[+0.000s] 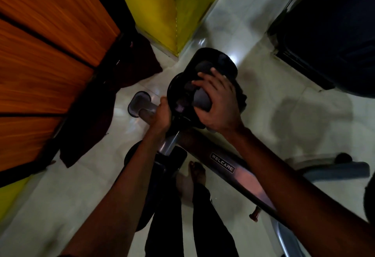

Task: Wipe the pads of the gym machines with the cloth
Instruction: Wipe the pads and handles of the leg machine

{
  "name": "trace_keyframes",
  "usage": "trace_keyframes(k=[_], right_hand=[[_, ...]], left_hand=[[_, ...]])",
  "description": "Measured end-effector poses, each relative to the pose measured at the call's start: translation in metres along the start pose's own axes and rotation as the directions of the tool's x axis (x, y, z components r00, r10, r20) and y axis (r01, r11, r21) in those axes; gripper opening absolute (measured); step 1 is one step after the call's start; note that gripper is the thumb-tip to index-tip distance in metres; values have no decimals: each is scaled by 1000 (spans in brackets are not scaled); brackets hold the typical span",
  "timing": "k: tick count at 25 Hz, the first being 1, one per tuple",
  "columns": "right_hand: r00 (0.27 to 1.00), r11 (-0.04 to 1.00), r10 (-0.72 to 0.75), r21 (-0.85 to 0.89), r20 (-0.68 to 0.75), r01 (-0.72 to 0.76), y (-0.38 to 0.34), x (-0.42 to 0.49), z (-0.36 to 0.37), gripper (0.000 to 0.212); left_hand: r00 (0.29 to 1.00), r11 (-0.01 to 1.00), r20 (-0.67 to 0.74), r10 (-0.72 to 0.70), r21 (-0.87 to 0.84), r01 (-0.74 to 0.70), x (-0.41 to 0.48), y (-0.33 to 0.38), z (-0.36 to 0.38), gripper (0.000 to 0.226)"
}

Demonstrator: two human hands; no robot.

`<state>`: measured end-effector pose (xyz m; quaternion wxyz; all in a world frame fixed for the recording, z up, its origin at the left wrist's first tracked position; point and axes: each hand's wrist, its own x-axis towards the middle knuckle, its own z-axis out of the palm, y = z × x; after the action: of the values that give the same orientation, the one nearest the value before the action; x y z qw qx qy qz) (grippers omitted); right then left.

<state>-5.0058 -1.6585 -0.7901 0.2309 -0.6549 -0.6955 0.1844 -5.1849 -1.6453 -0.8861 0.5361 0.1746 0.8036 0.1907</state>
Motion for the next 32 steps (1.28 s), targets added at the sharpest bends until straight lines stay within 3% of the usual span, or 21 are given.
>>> trace_keyframes(k=[2,3,4,6,8,10,12,14,18,20,22,24,27,31,32], right_hand=[[999,999,-36,30,2,35,5,-10,2,54],[998,998,6,65,-57,-2,13,-6,3,51],[987,989,97,120,-127,-82,20,6,-1,49],[944,953,262,208,-199,-221,28,30,-4,49],[937,956,279,158,-212,-249,21,32,2,48],[965,977,201,104,-168,-185,9,20,5,49],[994,993,101,63,-49,-98,-1,-1,5,53],[999,997,35,61,10,-35,1,-12,6,54],[978,986,141,114,-155,-124,16,21,4,41],[969,982,186,58,-164,-178,11,46,2,35],[975,979,196,-31,-104,-200,1,53,3,38],[981,981,188,-42,-39,-190,-2,42,3,45],[972,971,216,128,-86,-204,7,17,3,57],[919,832,393,441,-37,-338,20,7,4,68],[903,799,428,485,-45,-355,22,10,4,67]], left_hand=[[986,974,109,127,174,-145,-24,24,-14,72],[951,916,95,293,256,-308,-42,34,-20,50],[883,819,66,464,347,-457,-54,38,-22,40],[837,780,17,547,354,-516,-82,45,-14,39],[910,833,60,410,382,-400,-82,40,-1,44],[940,871,131,315,353,-341,-66,43,-1,49],[954,939,233,187,243,-244,-43,43,-8,69],[966,964,235,108,214,-159,-11,30,-9,92],[976,952,152,155,241,-188,-30,45,-11,91],[925,841,174,338,385,-380,-53,56,-12,69],[819,737,120,561,380,-560,-62,52,-12,45],[794,706,93,601,404,-582,-74,47,-2,44],[842,763,102,530,377,-526,-81,43,9,50],[963,823,105,249,502,-267,-54,58,-4,58],[957,818,107,270,498,-286,-48,60,-6,59]])
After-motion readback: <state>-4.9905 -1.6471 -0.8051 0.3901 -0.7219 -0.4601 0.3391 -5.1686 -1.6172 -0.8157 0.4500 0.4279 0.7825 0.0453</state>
